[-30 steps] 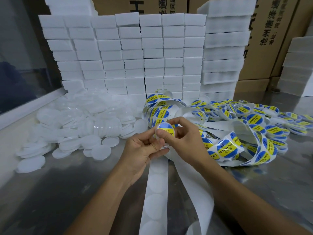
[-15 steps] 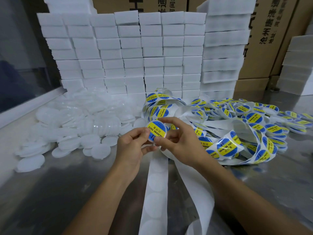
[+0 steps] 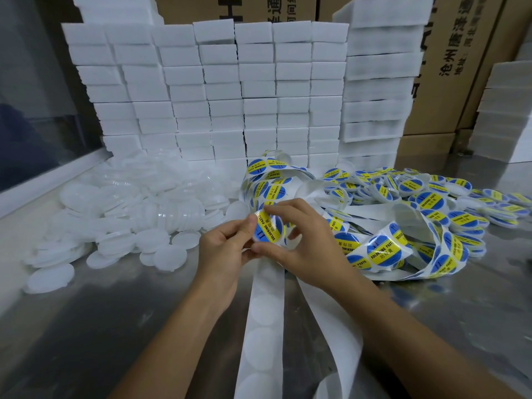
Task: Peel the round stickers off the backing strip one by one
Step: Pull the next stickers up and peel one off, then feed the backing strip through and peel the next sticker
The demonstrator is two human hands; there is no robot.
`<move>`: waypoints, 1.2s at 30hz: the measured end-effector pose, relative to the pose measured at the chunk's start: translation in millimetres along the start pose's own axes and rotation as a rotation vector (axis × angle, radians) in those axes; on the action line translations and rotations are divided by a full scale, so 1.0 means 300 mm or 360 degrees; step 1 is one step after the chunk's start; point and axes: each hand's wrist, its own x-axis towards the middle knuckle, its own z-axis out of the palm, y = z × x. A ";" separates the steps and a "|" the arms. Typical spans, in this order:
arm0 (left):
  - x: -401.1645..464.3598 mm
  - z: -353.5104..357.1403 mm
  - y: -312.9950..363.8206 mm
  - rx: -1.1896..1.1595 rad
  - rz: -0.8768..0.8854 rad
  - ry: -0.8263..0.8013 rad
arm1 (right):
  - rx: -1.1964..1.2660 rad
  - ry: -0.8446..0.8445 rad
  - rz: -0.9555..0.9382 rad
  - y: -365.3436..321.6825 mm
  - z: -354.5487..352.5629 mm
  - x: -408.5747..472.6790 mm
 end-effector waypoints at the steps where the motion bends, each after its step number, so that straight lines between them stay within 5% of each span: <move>1: -0.002 0.000 0.001 -0.0003 0.0006 -0.0016 | -0.0035 0.0008 -0.0041 -0.005 -0.001 0.002; 6: 0.000 0.015 -0.024 0.0153 0.0058 -0.0063 | 0.0012 0.0228 -0.0033 -0.005 -0.025 0.011; 11: -0.002 0.017 -0.130 0.1004 0.0493 0.0016 | 0.0021 0.0478 0.0349 0.082 -0.105 0.047; 15: 0.007 0.015 -0.173 0.1164 0.0433 -0.0124 | -0.0202 0.0679 0.0656 0.202 -0.211 0.113; 22: 0.040 0.000 -0.212 0.1305 0.0402 -0.0175 | -0.0975 0.0291 0.0838 0.398 -0.300 0.235; 30: 0.051 -0.005 -0.214 0.1342 0.0372 -0.0172 | -0.1089 -0.0314 0.1117 0.486 -0.295 0.251; 36: 0.057 -0.008 -0.212 0.1361 0.0371 -0.0186 | -0.1020 0.0049 0.0918 0.392 -0.269 0.240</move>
